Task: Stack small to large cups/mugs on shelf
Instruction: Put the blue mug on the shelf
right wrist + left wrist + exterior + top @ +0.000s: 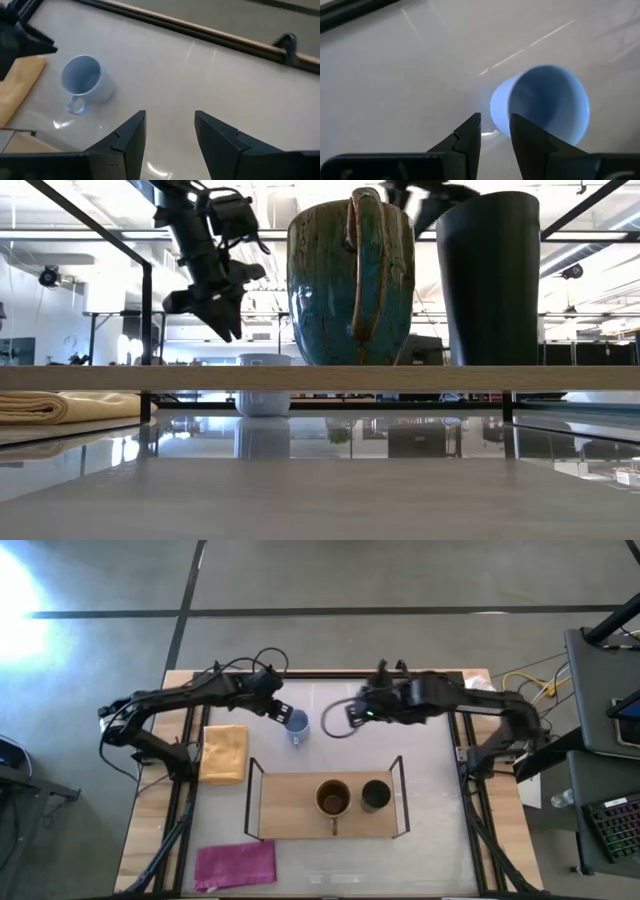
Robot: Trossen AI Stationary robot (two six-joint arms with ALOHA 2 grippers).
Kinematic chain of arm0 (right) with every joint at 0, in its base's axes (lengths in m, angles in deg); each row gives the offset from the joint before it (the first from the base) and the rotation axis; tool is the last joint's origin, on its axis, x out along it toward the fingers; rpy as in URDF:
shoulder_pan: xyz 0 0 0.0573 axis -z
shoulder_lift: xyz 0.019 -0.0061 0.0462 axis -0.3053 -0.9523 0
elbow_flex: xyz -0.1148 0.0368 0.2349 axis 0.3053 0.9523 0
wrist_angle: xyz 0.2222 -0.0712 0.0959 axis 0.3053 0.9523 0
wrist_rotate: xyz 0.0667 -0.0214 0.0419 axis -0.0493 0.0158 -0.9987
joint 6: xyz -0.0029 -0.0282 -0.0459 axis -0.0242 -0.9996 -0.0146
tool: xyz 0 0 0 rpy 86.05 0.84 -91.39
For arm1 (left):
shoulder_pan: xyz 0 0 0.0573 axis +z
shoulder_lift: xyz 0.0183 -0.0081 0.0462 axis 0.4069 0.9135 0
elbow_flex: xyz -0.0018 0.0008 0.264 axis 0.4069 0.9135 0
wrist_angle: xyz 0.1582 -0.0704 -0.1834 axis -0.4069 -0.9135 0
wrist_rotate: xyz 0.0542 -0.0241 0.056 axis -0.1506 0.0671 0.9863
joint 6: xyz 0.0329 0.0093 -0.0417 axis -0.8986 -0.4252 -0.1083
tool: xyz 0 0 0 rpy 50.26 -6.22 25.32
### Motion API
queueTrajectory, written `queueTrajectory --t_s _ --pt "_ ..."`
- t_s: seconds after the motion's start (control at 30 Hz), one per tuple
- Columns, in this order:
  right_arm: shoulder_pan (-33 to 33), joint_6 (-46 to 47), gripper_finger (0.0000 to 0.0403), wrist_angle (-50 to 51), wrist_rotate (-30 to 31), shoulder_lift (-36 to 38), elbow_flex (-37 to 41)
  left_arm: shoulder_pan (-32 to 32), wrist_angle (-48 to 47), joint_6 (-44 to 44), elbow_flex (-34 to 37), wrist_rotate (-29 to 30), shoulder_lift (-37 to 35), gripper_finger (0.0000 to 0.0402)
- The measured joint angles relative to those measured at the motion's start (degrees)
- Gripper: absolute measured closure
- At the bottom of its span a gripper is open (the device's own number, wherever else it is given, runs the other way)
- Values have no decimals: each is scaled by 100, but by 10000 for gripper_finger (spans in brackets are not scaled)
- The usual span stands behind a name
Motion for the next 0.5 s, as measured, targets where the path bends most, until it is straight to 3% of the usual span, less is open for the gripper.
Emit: queueTrajectory --t_s 0.3,0.5 --pt "-344 1422 241 -216 204 1474 1788 -88 -13 65 -56 -162 444 313" --pt "-367 1746 241 -615 267 1813 2390 -107 79 69 -56 -161 462 313"
